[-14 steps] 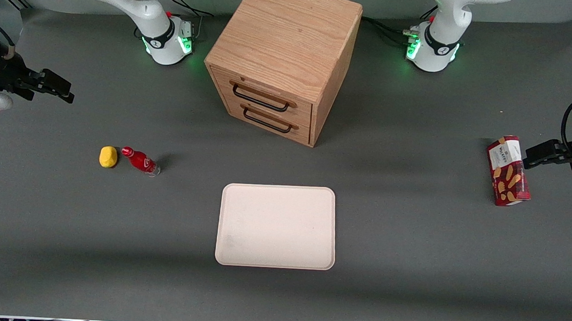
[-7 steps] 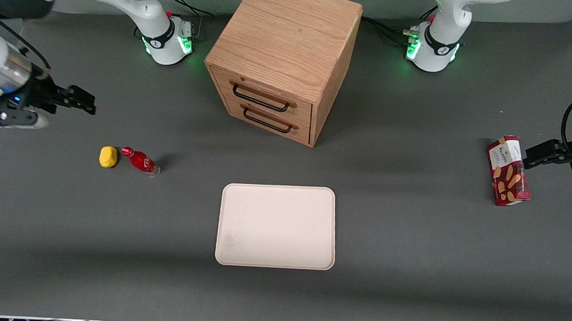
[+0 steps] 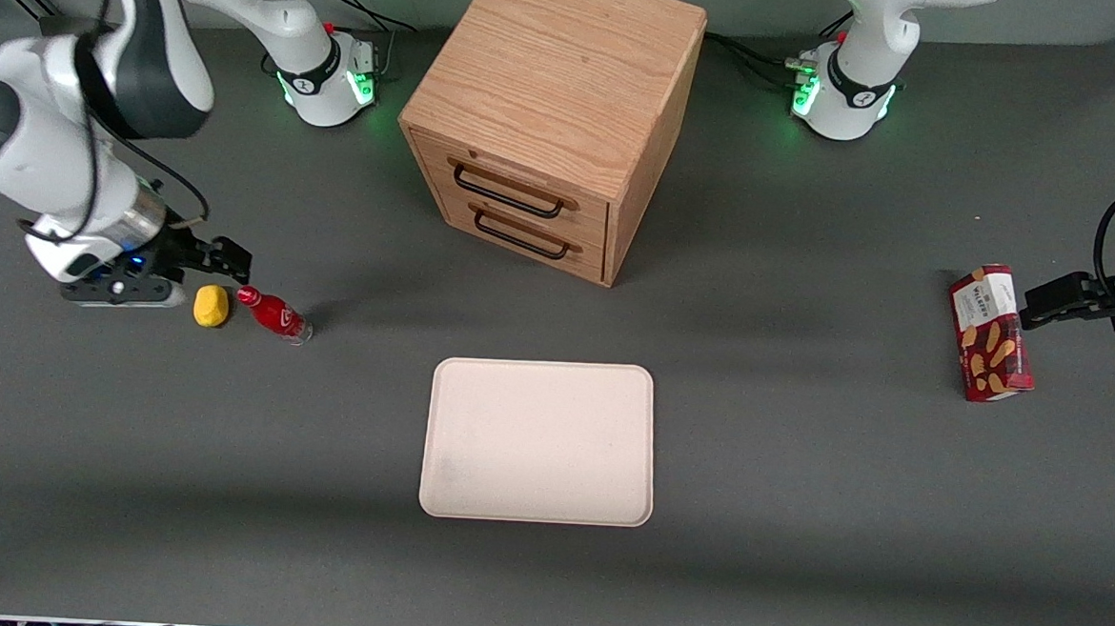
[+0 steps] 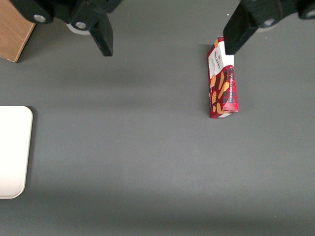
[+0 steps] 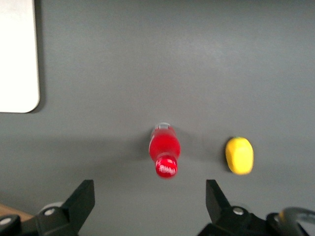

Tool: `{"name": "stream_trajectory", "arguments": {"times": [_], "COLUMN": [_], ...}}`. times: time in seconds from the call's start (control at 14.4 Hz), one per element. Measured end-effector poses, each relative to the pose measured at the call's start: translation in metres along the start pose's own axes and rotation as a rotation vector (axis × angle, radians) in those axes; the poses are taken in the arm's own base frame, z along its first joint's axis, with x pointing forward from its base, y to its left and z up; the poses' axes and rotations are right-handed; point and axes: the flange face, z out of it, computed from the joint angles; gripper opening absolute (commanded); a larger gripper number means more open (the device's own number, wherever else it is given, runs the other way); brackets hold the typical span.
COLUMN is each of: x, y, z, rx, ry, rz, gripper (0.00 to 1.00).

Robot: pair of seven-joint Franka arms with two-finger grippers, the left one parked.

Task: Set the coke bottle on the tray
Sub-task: 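Move the open right gripper down over the red Coca-Cola bottle, then close the right gripper around the red bottle's body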

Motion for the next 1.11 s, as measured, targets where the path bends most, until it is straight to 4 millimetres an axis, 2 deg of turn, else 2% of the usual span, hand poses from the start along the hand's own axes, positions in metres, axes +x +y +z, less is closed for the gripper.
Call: {"name": "stream_trajectory", "arguments": {"times": [0.21, 0.49, 0.76, 1.11], "x": [-0.012, -0.016, -0.019, -0.021], "y": [-0.001, -0.001, 0.002, 0.009], "z": [0.046, 0.079, 0.091, 0.094], "rx": [-0.002, -0.007, -0.008, -0.01], "ry": [0.01, 0.022, 0.03, 0.025], "rz": [-0.005, -0.005, -0.013, -0.017], "gripper": [1.0, 1.0, 0.99, 0.81]}}
